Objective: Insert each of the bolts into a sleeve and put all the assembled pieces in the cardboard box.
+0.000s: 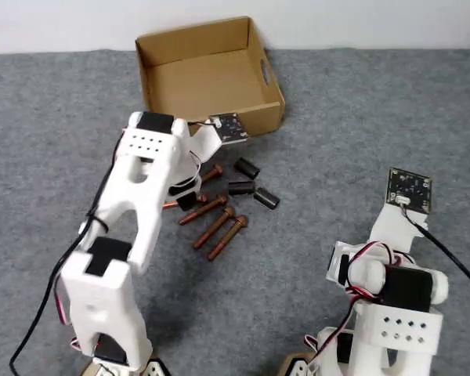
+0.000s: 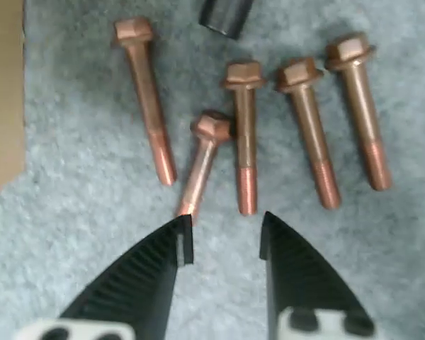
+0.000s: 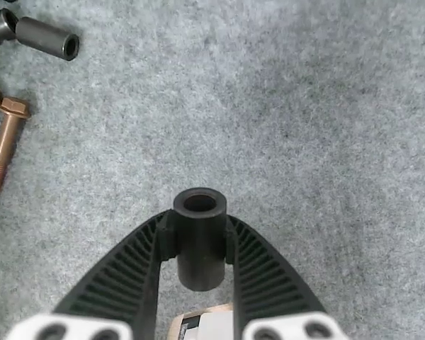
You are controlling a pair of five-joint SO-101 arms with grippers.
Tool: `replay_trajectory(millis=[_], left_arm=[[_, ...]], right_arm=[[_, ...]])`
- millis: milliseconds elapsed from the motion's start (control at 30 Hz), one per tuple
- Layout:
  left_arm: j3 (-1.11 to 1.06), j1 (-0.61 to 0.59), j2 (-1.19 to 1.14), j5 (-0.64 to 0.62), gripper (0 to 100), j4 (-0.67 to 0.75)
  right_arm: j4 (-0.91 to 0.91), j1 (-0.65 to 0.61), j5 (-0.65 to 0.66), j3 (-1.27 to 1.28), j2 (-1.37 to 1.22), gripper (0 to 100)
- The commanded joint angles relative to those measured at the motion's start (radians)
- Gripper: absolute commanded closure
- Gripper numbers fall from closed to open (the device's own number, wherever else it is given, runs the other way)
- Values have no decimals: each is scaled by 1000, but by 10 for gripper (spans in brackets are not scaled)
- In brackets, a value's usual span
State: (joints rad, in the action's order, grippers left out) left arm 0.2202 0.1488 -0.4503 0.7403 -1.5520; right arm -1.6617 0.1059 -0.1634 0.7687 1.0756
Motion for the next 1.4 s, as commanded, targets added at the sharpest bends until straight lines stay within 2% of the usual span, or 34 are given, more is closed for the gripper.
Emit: replay_trajectory(millis=[0, 333, 533, 633, 1067, 1167, 1267, 1367], left_arm=[[108, 5, -55, 15, 831, -9], [232, 8, -226, 15, 831, -9], [231, 44, -276, 15, 832, -9], [232, 57, -293, 15, 864, 0], [234, 37, -342, 14, 900, 26], [232, 37, -342, 12, 912, 18], [234, 38, -333, 15, 991, -20], [266, 46, -305, 12, 994, -112]], right_arm=[[12, 12, -9, -8, 10, 991], [10, 12, -8, -8, 10, 991], [10, 8, -6, -8, 10, 991], [10, 8, -5, -8, 10, 991], [8, 7, -3, -8, 10, 991], [8, 7, -3, -11, 10, 991], [8, 7, -3, -20, 12, 991], [7, 5, -3, -54, 12, 991]])
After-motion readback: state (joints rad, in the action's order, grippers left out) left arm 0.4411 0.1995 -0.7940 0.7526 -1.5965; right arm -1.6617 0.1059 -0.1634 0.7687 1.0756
